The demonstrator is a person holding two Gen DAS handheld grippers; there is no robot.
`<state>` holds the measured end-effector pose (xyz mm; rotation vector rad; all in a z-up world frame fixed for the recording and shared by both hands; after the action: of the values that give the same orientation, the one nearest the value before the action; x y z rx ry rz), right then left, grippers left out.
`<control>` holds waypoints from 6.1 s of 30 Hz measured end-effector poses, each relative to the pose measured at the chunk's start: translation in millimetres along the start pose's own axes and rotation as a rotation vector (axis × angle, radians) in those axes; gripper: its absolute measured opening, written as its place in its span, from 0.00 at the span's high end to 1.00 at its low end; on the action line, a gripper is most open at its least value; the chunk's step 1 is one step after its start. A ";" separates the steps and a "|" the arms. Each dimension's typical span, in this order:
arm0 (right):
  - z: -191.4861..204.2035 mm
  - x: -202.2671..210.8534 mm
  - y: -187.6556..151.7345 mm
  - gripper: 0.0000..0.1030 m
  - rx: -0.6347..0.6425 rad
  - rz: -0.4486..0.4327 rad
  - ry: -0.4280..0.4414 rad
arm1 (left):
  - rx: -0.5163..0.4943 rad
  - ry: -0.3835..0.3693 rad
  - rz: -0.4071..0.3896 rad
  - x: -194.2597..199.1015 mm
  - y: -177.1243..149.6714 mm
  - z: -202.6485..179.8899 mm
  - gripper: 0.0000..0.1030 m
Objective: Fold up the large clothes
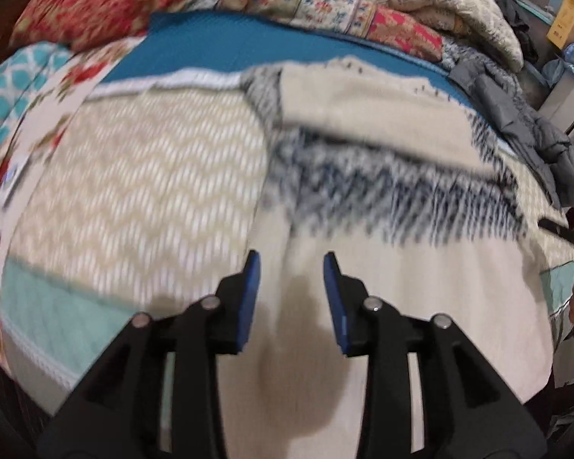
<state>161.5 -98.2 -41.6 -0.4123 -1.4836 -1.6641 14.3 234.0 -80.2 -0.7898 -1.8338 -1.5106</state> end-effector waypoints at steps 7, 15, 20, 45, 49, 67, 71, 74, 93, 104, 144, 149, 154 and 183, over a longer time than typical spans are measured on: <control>-40.1 -79.4 26.9 0.93 -0.154 0.092 -0.159 | 0.061 0.082 0.110 -15.1 -42.1 2.5 0.68; -15.2 -4.6 -6.6 0.91 -0.155 -0.003 -0.057 | 0.002 0.118 0.115 -6.7 -55.2 -1.8 0.67; 16.6 61.7 -83.4 0.91 -0.088 -0.020 0.010 | 0.007 0.130 0.111 12.4 -70.1 -6.4 0.67; 81.6 129.7 -118.9 0.17 -0.104 -0.268 -0.134 | -0.037 0.082 -0.131 78.6 -90.2 -113.8 0.33; 83.0 122.1 -121.9 0.17 -0.088 -0.226 -0.155 | -0.042 0.047 -0.073 69.2 -115.9 -128.1 0.33; 77.6 120.0 -147.4 0.17 -0.125 -0.117 -0.098 | -0.116 0.096 -0.042 83.0 -120.6 -144.3 0.26; 70.9 105.5 -154.7 0.17 -0.167 -0.049 -0.094 | -0.087 0.142 -0.022 79.9 -120.3 -131.8 0.25; 69.8 103.0 -156.6 0.17 -0.175 -0.035 -0.089 | -0.092 0.222 -0.017 79.5 -120.8 -127.2 0.23; 72.3 102.0 -160.8 0.17 -0.173 -0.016 -0.066 | -0.112 0.218 -0.012 83.7 -124.1 -130.1 0.16; 81.0 108.8 -160.0 0.17 -0.139 -0.033 -0.062 | -0.118 0.217 0.004 82.8 -127.0 -129.0 0.16; 85.0 111.8 -160.5 0.17 -0.119 -0.045 -0.065 | -0.141 0.279 -0.057 96.7 -123.6 -127.9 0.16; 83.6 110.7 -159.9 0.16 -0.117 -0.044 -0.063 | -0.141 0.283 -0.061 96.7 -123.5 -127.9 0.16; 85.0 109.4 -159.9 0.17 -0.113 -0.043 -0.062 | -0.143 0.285 -0.062 95.9 -124.0 -128.8 0.16; -2.4 112.3 -200.1 0.46 -0.282 0.119 0.086 | 0.124 0.103 0.062 78.4 -117.4 54.6 0.17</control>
<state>-55.5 -154.0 -91.0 -0.5633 -1.1430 -1.7771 -130.8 273.0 -98.6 -0.6912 -1.7912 -1.3592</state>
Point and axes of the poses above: each gripper's, at about its wrist camera, not at the fingertips, and x roughly against the way its jaws point, z to its left, y to its top, the point moved 3 cm from there along -x, roughly the way its jaws point, and after that the axes turned 8 degrees about -z, right-handed, at the moved point
